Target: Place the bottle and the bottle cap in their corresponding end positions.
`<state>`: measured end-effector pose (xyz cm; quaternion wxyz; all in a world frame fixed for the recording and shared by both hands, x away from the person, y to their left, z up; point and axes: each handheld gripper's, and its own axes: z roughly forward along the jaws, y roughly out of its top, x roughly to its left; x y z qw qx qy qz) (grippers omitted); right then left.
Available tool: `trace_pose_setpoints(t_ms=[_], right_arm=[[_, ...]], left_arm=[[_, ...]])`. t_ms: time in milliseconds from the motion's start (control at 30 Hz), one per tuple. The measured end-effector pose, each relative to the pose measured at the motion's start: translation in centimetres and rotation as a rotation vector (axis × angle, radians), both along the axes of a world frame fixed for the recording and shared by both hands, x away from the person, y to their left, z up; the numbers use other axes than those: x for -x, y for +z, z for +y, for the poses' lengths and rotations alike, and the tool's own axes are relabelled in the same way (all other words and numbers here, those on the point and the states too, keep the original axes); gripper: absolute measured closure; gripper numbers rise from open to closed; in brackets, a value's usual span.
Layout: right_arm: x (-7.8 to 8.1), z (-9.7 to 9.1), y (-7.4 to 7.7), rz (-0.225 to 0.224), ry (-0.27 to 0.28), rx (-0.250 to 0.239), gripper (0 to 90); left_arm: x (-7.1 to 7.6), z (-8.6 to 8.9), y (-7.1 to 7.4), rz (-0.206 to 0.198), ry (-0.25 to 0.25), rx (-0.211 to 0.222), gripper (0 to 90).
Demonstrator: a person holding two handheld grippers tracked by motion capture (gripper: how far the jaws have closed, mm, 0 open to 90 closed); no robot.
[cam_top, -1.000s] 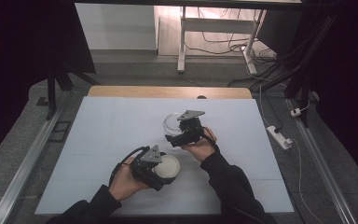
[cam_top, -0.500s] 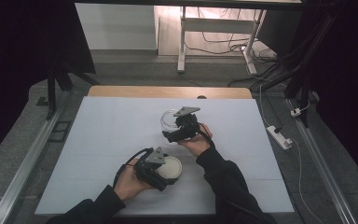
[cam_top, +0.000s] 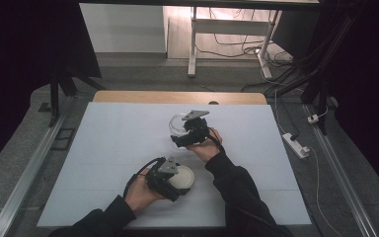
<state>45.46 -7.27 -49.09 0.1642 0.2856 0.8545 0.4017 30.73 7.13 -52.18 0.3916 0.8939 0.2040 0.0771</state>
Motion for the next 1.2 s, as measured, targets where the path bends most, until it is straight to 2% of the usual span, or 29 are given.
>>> trace_pose_setpoints(t_ms=[367, 667, 733, 800, 1200], right_arm=[[-0.5, 0.1, -0.8, -0.003, -0.014, 0.016, 6.6], [-0.5, 0.3, -1.4, -0.007, -0.006, 0.024, 6.4], [-0.5, 0.1, -1.5, -0.007, -0.003, 0.021, 6.4], [-0.7, 0.0, -1.5, 0.012, -0.010, 0.008, 6.3], [-0.7, 0.0, -1.5, 0.020, -0.015, 0.010, 5.7]], left_arm=[[-0.5, -0.5, -1.2, 0.006, -0.003, -0.050, 7.7], [-0.6, -1.0, -1.9, 0.018, -0.015, -0.101, 7.6], [-0.7, -0.9, -2.0, 0.030, -0.013, -0.094, 7.6], [-0.9, -0.9, -2.0, 0.044, -0.016, -0.094, 7.5], [-1.0, -1.0, -2.1, 0.056, -0.020, -0.093, 3.3]])
